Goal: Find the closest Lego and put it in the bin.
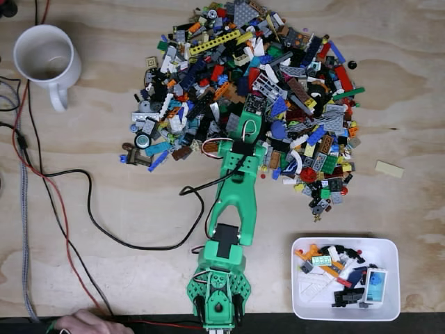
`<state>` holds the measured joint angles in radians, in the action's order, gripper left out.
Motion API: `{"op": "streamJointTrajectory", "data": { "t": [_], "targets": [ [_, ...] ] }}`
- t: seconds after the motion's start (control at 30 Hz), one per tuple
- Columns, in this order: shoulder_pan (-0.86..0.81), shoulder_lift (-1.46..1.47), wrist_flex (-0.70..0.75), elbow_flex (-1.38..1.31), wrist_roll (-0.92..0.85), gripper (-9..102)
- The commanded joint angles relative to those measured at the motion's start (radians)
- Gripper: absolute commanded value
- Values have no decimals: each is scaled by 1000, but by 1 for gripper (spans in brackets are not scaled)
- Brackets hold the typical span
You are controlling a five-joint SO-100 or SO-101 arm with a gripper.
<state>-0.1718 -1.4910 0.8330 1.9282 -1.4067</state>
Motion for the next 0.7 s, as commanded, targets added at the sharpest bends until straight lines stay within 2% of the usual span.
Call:
{"op": "streamJointTrajectory", "data": {
  "t": [0.0, 0.4, 0.67],
  "targets": [
    [-25, -18, -8, -14, 3, 21],
    [-26, 81, -75, 5, -3, 17],
    [-9, 54, -57, -6, 0, 10]
  ]
}}
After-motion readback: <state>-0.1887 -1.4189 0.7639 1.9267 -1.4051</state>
